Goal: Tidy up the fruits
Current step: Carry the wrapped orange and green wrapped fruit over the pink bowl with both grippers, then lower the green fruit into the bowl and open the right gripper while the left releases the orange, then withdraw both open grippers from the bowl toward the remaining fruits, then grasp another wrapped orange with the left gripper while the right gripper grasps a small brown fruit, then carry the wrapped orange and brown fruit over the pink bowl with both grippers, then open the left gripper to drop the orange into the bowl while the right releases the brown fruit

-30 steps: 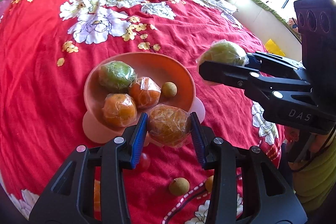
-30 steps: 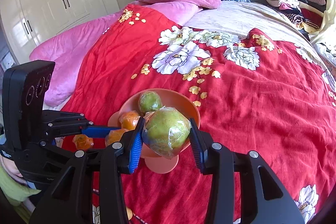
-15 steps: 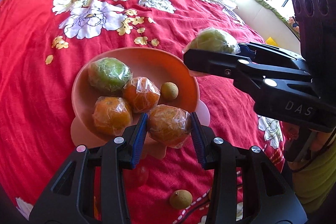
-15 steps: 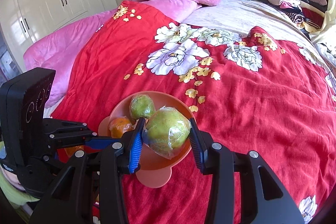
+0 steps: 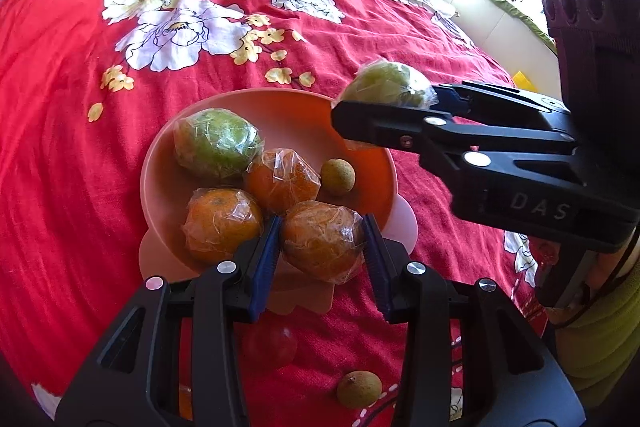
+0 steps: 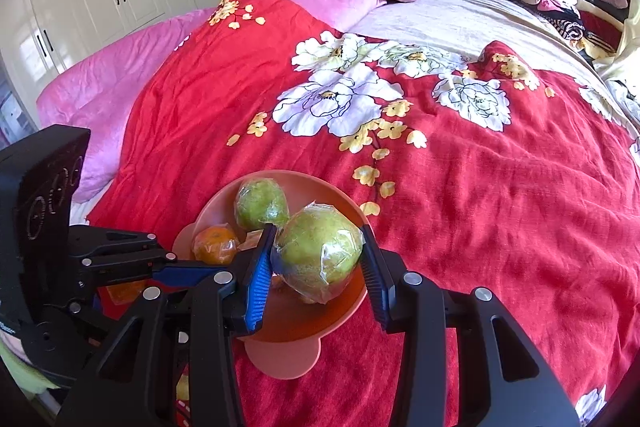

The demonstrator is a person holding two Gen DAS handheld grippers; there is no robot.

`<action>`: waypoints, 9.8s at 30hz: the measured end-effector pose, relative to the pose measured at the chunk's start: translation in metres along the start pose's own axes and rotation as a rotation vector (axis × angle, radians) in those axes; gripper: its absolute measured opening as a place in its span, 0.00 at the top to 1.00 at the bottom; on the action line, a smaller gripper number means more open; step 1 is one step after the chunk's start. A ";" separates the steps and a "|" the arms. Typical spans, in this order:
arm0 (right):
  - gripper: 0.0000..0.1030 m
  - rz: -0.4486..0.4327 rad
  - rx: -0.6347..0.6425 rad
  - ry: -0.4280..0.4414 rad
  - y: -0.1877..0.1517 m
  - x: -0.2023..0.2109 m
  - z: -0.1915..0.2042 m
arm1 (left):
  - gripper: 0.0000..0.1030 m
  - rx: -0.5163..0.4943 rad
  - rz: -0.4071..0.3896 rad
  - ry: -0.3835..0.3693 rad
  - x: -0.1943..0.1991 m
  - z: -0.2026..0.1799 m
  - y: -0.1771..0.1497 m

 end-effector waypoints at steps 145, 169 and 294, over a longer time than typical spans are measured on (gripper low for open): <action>0.12 -0.045 0.015 -0.033 -0.082 0.090 0.052 | 0.10 0.132 -0.144 0.271 0.132 0.044 -0.062; 0.12 0.029 0.075 -0.017 -0.114 0.076 0.074 | 0.10 0.112 -0.089 0.275 0.124 0.035 -0.088; 0.76 0.067 0.036 -0.024 0.003 -0.034 0.002 | 0.55 0.097 -0.081 0.140 0.026 0.071 0.014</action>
Point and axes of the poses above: each gripper's, at about its wrist camera, not at the fingertips, and x roughly against the way its jaws point, z to its left, y to its top, the point moved 7 cm from there along -x, roughly the way its jaws point, and after that the axes turned 9 degrees about -x, right-handed, at the moved point
